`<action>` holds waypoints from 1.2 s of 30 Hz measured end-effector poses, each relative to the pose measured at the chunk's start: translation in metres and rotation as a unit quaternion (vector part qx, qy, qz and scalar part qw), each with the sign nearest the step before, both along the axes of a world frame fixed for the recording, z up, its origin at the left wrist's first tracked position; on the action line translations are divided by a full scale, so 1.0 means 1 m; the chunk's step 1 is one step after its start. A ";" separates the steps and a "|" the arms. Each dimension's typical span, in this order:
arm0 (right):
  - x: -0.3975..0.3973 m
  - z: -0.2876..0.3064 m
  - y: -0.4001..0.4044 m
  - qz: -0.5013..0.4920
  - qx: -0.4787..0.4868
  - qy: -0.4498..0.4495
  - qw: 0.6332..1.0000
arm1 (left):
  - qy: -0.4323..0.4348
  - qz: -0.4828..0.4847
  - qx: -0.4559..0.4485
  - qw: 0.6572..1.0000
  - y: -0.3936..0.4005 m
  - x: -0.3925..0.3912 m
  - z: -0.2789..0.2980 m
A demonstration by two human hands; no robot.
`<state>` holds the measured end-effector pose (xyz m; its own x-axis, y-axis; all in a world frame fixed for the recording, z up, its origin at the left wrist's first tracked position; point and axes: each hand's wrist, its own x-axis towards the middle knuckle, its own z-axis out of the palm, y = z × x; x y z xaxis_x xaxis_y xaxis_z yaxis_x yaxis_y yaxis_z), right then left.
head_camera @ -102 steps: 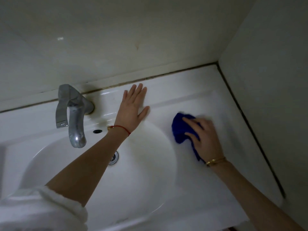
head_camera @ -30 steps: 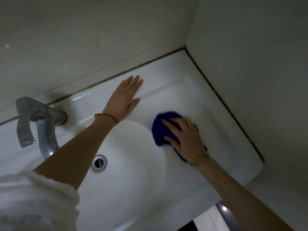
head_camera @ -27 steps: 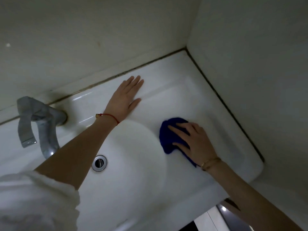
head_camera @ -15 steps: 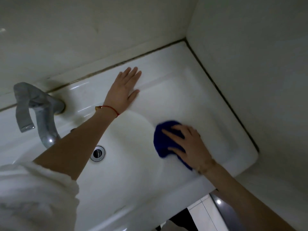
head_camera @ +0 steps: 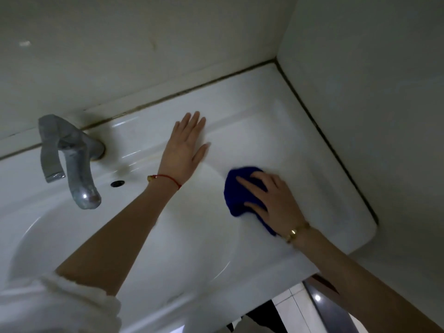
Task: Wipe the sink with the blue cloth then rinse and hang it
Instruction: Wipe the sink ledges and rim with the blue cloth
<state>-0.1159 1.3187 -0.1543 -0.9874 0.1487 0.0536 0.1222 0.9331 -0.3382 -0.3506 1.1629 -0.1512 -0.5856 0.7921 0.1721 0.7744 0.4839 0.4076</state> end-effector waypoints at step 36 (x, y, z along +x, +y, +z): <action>0.017 0.032 0.100 -0.209 0.199 0.039 0.957 | -0.046 -0.054 -0.026 0.997 0.046 0.089 -0.029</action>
